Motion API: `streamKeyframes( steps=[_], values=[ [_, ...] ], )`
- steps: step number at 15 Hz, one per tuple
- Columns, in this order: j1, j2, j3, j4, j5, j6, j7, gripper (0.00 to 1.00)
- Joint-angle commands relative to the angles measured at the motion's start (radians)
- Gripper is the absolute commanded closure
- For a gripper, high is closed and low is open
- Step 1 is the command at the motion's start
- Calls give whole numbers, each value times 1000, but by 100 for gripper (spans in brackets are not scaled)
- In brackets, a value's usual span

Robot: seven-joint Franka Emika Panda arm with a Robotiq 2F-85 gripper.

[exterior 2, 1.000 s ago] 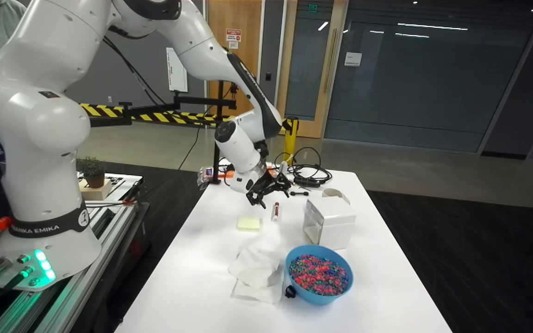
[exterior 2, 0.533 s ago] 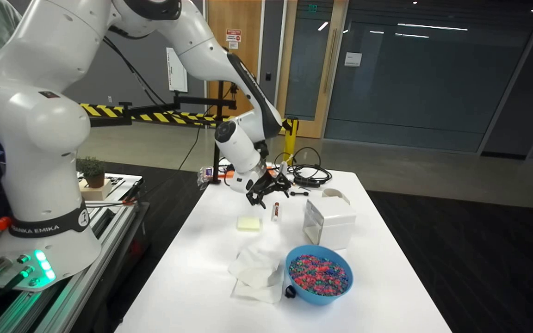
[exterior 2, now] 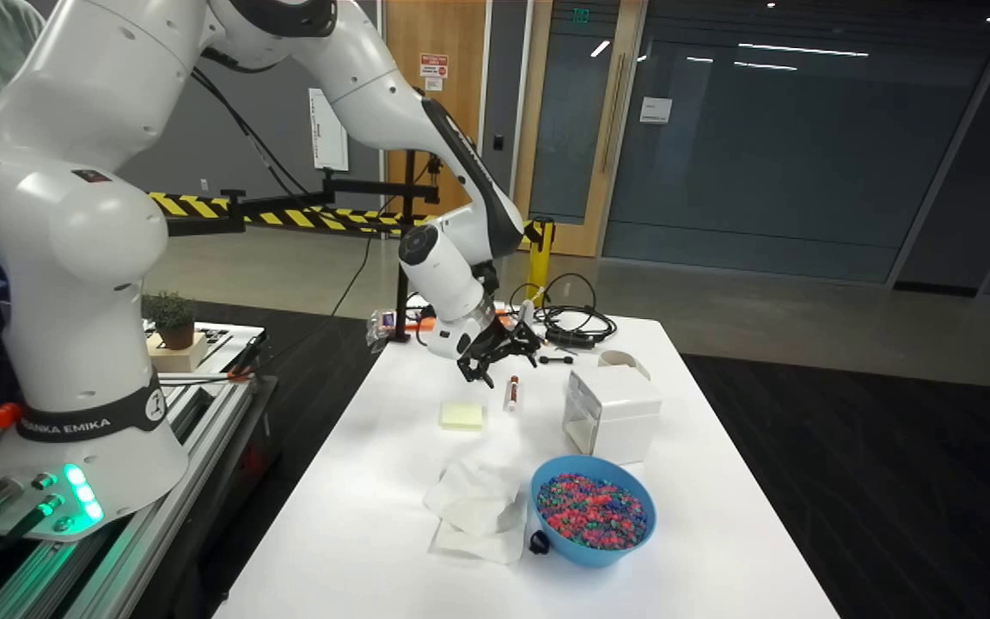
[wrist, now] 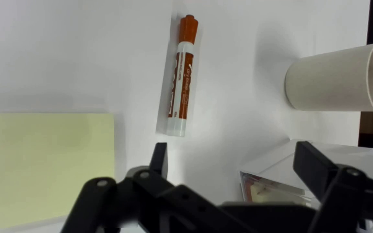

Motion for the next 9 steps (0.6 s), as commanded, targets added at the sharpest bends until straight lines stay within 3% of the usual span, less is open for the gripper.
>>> streamKeyframes(
  steps=[1,5,9],
  values=[
    [0,0,0,0,0,0,0,0],
    [-8,-11,-9,-2,0,-14,11,0],
    [19,-27,-73,-8,0,-21,-25,0]
  ],
)
